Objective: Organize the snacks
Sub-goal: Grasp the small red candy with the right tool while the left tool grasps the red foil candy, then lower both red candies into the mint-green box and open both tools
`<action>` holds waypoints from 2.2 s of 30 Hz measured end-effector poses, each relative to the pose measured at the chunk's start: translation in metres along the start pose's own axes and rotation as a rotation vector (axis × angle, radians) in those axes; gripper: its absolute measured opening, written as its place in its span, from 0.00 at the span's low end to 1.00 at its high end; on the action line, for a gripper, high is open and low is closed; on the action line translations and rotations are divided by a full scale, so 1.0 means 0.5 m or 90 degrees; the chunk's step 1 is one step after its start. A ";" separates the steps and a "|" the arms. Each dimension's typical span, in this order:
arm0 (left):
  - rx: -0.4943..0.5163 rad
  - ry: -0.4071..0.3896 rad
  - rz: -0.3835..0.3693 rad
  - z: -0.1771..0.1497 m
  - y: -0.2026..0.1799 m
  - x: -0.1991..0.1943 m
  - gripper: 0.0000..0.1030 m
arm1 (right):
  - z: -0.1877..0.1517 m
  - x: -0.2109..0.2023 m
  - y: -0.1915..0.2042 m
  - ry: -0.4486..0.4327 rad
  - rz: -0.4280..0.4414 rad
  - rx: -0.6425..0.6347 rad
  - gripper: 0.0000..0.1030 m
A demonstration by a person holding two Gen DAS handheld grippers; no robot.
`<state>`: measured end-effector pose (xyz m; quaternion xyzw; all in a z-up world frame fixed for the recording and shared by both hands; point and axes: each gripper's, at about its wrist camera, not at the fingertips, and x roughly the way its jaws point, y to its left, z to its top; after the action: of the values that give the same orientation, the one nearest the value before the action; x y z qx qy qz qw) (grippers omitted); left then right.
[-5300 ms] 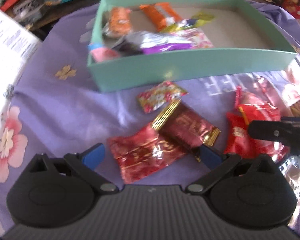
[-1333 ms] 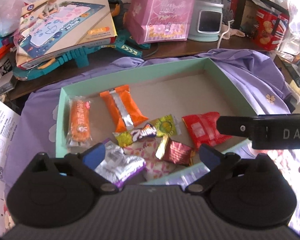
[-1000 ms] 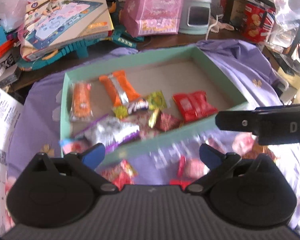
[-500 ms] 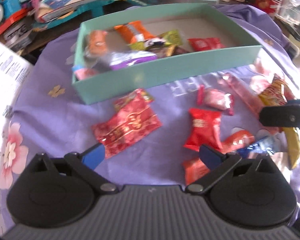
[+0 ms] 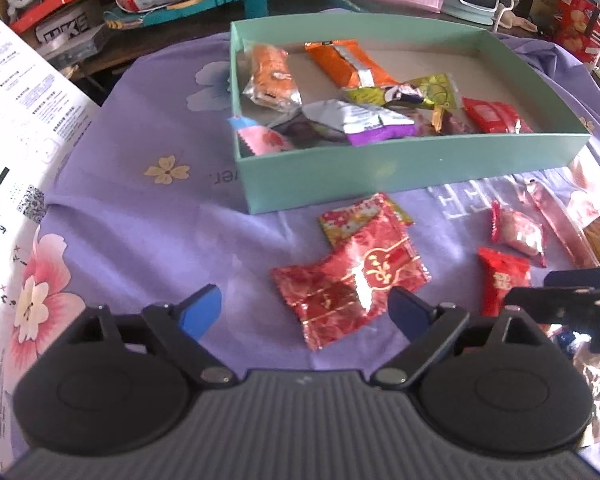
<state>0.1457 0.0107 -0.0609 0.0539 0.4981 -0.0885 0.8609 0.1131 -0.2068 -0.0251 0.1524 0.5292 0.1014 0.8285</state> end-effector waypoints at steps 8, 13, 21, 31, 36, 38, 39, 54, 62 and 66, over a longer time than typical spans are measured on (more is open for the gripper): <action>0.013 0.019 -0.009 0.007 0.004 0.032 0.89 | -0.005 0.032 0.021 0.003 -0.036 -0.048 0.37; 0.002 0.029 -0.028 0.010 -0.007 0.049 0.89 | -0.008 0.022 0.005 -0.003 -0.052 -0.071 0.35; 0.036 -0.001 -0.038 0.012 -0.059 0.034 0.49 | -0.003 0.017 -0.014 -0.001 -0.043 -0.067 0.39; 0.022 -0.004 -0.022 0.012 -0.075 0.023 0.35 | -0.008 0.024 0.005 -0.034 -0.065 -0.098 0.36; 0.018 -0.006 -0.031 0.008 -0.070 0.001 0.32 | -0.011 0.008 -0.008 -0.033 -0.058 -0.085 0.35; 0.006 -0.004 -0.032 0.005 -0.064 -0.005 0.32 | -0.013 0.001 -0.014 -0.033 -0.055 -0.078 0.35; 0.001 -0.003 -0.034 0.004 -0.062 -0.009 0.32 | -0.015 -0.003 -0.015 -0.034 -0.054 -0.076 0.35; -0.023 -0.064 -0.045 0.010 -0.051 -0.124 0.27 | -0.006 -0.092 0.005 -0.090 -0.029 -0.086 0.35; -0.026 -0.124 -0.056 0.063 -0.051 -0.186 0.27 | 0.029 -0.131 0.007 -0.128 -0.030 -0.086 0.35; -0.028 -0.147 -0.043 0.116 -0.049 -0.188 0.27 | 0.073 -0.141 0.008 -0.145 -0.037 -0.089 0.35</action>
<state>0.1438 -0.0145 0.0493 0.0078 0.3989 -0.1120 0.9101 0.1167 -0.2317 0.0505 0.0895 0.4277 0.0956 0.8944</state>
